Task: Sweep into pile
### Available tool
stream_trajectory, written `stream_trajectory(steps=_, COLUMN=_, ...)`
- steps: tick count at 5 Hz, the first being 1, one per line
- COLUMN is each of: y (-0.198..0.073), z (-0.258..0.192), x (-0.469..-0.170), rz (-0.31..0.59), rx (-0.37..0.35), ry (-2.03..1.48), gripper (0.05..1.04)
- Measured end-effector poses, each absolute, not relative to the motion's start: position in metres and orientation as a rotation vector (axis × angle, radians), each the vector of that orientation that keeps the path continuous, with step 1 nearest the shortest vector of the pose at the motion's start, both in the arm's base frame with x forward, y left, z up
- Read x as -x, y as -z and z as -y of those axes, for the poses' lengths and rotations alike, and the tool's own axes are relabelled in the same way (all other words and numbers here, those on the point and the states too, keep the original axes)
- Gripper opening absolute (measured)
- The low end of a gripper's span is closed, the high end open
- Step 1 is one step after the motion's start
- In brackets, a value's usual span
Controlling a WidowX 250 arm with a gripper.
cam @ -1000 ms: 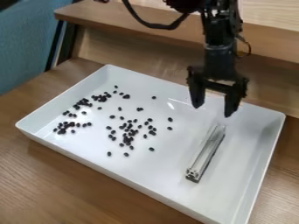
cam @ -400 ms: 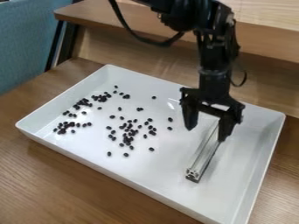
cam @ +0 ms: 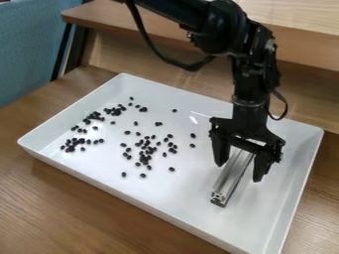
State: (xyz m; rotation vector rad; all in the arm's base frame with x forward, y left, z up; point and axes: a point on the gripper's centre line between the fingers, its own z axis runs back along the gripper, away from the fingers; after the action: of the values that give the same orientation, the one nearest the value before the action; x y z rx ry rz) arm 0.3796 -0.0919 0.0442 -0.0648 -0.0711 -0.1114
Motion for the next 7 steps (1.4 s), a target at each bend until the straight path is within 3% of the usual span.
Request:
stream_trajectory(steps=2, y=-0.041, z=0.102, x=-0.381, rz=0.081, rx=0.075, ry=0.083, gripper=0.942)
stream_trajectory(steps=4, y=-0.04, z=0.097, x=-0.384, rz=0.094, rx=0.053, ry=0.069, gripper=0.412)
stream_trajectory(steps=7, y=-0.037, z=0.07, x=-0.386, rz=0.074, rx=-0.003, ry=0.062, gripper=0.394)
